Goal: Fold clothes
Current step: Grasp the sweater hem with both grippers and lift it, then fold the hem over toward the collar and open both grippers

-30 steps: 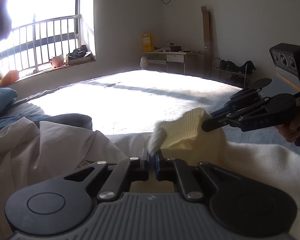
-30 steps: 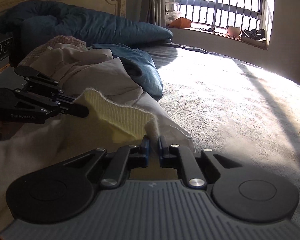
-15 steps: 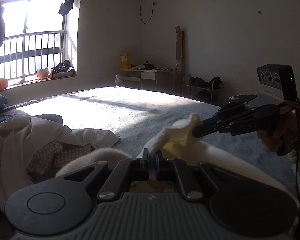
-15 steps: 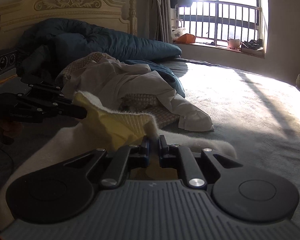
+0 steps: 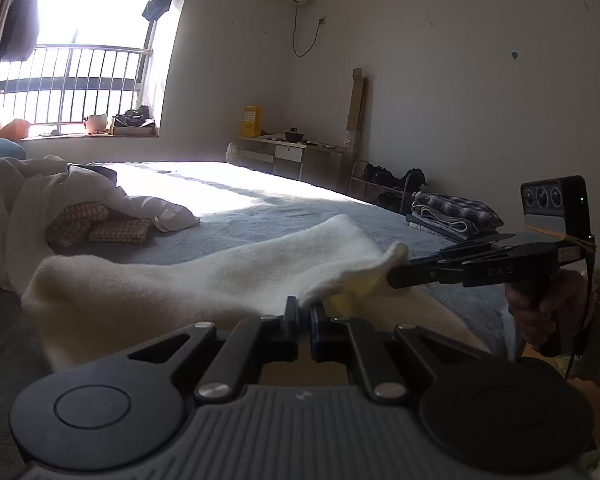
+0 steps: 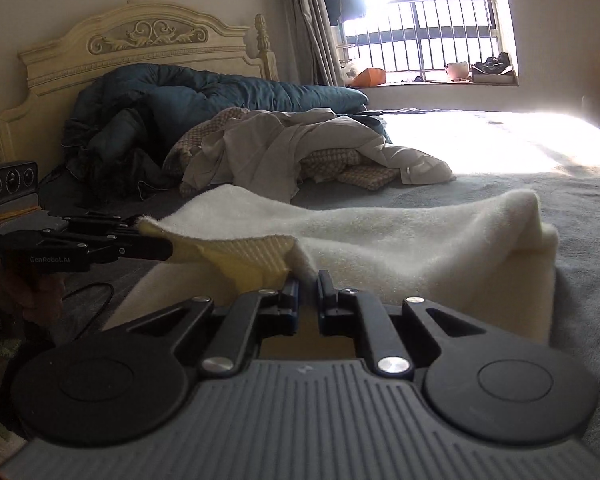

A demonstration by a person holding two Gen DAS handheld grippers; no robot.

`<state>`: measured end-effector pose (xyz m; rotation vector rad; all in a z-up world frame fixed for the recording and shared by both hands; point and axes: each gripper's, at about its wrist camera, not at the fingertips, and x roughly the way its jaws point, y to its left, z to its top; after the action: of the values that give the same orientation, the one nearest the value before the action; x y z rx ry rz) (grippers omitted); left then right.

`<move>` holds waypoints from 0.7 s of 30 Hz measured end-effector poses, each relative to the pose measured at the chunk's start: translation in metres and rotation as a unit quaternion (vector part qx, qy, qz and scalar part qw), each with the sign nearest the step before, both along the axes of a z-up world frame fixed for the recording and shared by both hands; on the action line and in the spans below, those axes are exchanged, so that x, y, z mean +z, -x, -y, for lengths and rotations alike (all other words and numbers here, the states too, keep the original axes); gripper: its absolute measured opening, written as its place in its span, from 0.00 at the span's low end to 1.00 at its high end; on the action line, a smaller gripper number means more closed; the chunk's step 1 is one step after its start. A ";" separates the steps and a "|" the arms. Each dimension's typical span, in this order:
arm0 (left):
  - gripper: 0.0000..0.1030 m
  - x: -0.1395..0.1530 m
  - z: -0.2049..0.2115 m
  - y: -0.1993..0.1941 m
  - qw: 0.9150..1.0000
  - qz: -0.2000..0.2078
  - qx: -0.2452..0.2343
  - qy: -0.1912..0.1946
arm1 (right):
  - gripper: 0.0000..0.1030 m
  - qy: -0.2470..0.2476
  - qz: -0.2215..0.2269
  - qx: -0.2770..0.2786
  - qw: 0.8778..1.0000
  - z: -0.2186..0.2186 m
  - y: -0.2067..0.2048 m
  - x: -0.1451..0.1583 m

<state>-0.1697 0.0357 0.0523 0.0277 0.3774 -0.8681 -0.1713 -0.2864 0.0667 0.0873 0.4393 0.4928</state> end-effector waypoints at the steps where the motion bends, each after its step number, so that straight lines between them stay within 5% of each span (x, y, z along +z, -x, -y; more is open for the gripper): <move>1: 0.06 -0.002 -0.001 0.007 1.000 0.000 0.000 0.001 | 0.07 -0.005 -0.001 -0.001 1.000 0.000 0.007 -0.002; 11: 0.06 -0.024 -0.001 0.053 1.000 -0.010 -0.006 -0.021 | 0.07 -0.005 -0.009 -0.018 1.000 -0.002 0.072 -0.030; 21: 0.06 -0.034 0.000 0.078 0.999 0.003 -0.025 -0.048 | 0.07 0.004 -0.006 -0.022 1.000 0.002 0.095 -0.036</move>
<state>-0.2475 0.0358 0.0182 0.1293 0.4144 -0.8993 -0.2660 -0.2883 0.0310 0.0914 0.4503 0.4483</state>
